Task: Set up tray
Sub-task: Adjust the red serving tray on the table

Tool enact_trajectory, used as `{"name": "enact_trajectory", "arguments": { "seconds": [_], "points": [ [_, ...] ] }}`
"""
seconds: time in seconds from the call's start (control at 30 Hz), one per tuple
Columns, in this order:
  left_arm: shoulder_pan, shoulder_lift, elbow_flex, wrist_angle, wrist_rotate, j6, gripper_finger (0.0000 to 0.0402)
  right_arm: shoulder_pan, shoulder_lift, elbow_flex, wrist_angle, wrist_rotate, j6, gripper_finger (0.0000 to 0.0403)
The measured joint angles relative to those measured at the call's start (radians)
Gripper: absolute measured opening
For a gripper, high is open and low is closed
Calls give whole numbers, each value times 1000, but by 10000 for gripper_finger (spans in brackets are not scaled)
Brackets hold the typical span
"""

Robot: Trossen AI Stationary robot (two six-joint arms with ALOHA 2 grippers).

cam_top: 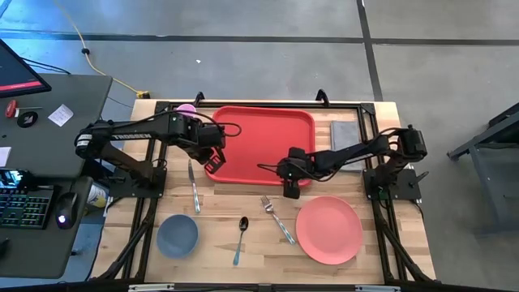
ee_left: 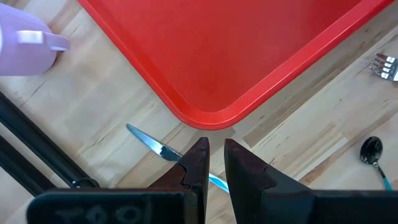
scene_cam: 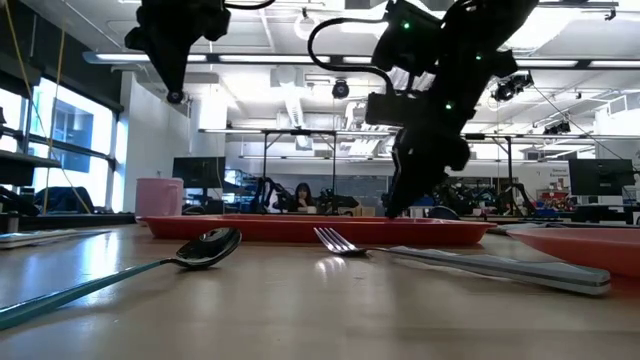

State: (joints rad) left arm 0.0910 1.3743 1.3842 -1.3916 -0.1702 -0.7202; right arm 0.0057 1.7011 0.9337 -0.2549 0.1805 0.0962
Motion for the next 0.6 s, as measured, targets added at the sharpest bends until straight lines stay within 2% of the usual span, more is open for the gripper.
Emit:
{"name": "enact_trajectory", "arguments": {
  "seconds": [0.13, 0.43, 0.6],
  "points": [
    [0, 0, 0, 2, 19, -11, 85, -5, 3, 0, 28, -74, -9, 254],
    [0, 0, 0, 2, 26, -37, 85, 8, 59, 1, 42, -98, -46, 254],
    [0, 0, 0, -3, 50, -45, 85, 6, 81, 1, 43, -35, -37, 254]
  ]
}}
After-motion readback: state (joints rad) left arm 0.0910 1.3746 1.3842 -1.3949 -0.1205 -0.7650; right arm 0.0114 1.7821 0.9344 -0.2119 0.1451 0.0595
